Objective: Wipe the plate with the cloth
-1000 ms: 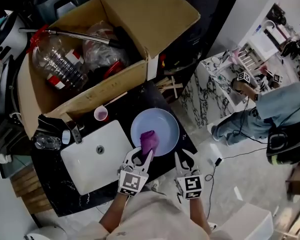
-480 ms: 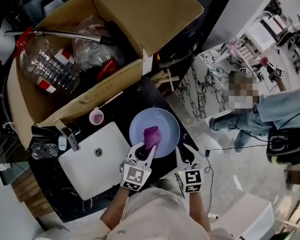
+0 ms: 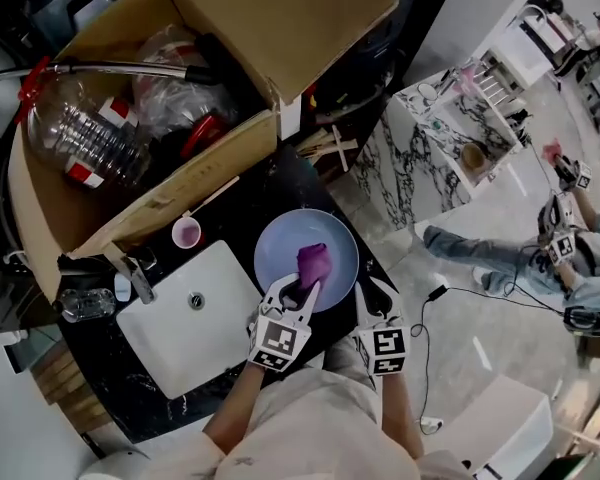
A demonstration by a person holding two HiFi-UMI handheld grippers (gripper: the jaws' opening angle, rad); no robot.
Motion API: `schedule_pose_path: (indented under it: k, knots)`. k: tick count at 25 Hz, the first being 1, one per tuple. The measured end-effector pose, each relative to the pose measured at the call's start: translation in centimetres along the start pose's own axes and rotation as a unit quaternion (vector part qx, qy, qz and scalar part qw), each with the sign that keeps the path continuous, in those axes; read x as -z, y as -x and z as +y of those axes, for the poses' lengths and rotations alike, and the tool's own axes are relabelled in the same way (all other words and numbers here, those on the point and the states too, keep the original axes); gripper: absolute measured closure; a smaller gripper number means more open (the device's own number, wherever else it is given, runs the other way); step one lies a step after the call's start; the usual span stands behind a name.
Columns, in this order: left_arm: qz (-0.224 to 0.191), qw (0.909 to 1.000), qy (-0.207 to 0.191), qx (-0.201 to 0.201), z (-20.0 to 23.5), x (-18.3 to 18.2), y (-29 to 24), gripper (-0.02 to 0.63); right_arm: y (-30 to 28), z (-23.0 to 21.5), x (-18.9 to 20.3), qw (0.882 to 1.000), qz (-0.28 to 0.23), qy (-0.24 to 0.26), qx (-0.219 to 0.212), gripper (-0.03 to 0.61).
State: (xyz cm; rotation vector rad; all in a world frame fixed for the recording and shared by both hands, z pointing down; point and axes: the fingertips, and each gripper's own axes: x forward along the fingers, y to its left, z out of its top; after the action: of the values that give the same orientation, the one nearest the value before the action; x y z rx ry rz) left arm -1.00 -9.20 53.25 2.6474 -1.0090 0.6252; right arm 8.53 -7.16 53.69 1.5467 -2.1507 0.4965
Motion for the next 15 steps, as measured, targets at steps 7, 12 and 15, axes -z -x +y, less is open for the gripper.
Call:
schedule_pose_path:
  k: [7, 12, 15]
  knots:
    - [0.023, 0.9997, 0.009, 0.001, -0.3, 0.3, -2.8, 0.555, -1.7, -1.0, 0.4, 0.999, 0.016, -0.004, -0.03, 0.518]
    - [0.046, 0.9989, 0.007, -0.005, -0.1, 0.7, -4.6, 0.555, -2.8, -2.1, 1.1, 0.999, 0.028, 0.0, -0.046, 0.518]
    - [0.06, 0.9981, 0.011, -0.007, -0.2, 1.1, -5.4, 0.555, -3.6, -2.4, 1.2, 0.998, 0.035, -0.01, -0.058, 0.518]
